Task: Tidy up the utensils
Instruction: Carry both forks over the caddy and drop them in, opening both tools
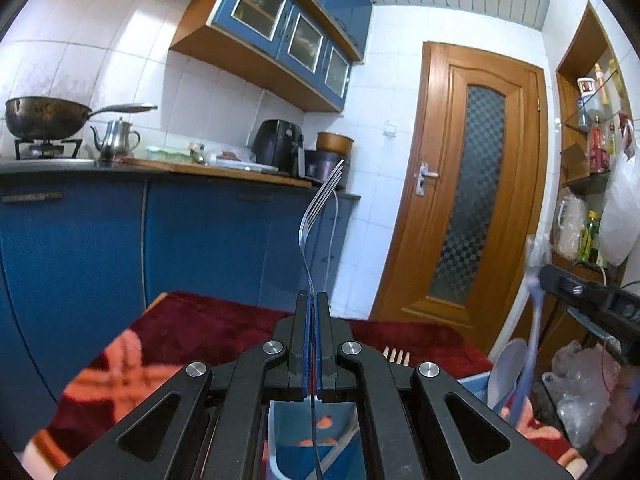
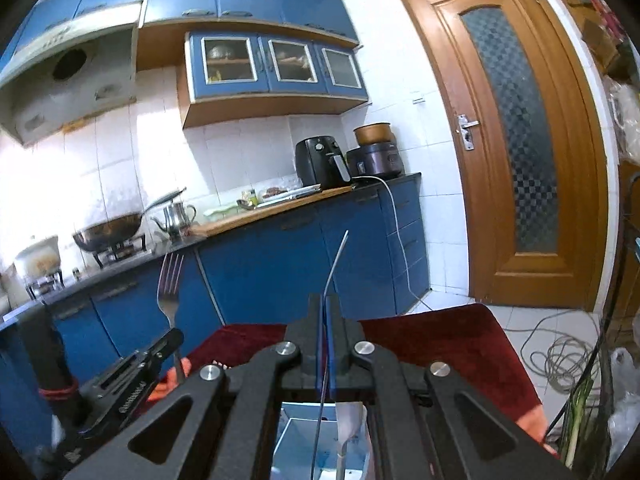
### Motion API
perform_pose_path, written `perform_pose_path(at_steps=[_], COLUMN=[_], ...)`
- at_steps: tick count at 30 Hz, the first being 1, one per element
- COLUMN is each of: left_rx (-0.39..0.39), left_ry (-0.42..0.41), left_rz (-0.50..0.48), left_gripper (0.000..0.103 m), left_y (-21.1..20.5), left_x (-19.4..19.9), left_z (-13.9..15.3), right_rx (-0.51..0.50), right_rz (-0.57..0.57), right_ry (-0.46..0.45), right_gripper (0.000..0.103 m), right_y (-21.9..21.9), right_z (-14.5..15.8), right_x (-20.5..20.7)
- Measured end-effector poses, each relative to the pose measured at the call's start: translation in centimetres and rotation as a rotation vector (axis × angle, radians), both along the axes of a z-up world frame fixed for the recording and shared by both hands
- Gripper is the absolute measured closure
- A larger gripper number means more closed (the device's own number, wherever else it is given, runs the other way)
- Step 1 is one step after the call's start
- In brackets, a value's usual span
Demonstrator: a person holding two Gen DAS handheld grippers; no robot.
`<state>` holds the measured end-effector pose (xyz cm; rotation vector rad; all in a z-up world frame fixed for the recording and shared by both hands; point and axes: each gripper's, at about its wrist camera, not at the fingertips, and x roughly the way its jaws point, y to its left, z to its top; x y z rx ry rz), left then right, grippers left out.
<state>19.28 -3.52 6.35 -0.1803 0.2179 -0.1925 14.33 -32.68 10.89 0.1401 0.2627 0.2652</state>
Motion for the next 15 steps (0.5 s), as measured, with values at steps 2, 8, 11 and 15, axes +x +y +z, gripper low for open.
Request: perform_pose_path(at_steps=[2, 8, 11, 15], left_rx=[0.008, -0.006, -0.008, -0.011], left_ry=[0.009, 0.053, 0.075, 0.105], left_rz=[-0.006, -0.042, -0.054, -0.058], left_gripper=[0.102, 0.102, 0.102, 0.100], left_y=[0.0, -0.2, -0.1, 0.4], left_x=[-0.1, -0.7, -1.1, -1.6], left_z=[-0.3, -0.8, -0.9, -1.0], right_rx=[-0.032, -0.084, -0.073, -0.038], right_rz=[0.001, 0.037, 0.060, 0.072], right_ry=[0.004, 0.046, 0.076, 0.091], right_gripper=[0.100, 0.100, 0.099, 0.092], right_y=[0.5, 1.2, 1.1, 0.7], right_z=[-0.8, -2.4, -2.6, -2.5], right_x=[0.3, 0.1, -0.3, -1.0])
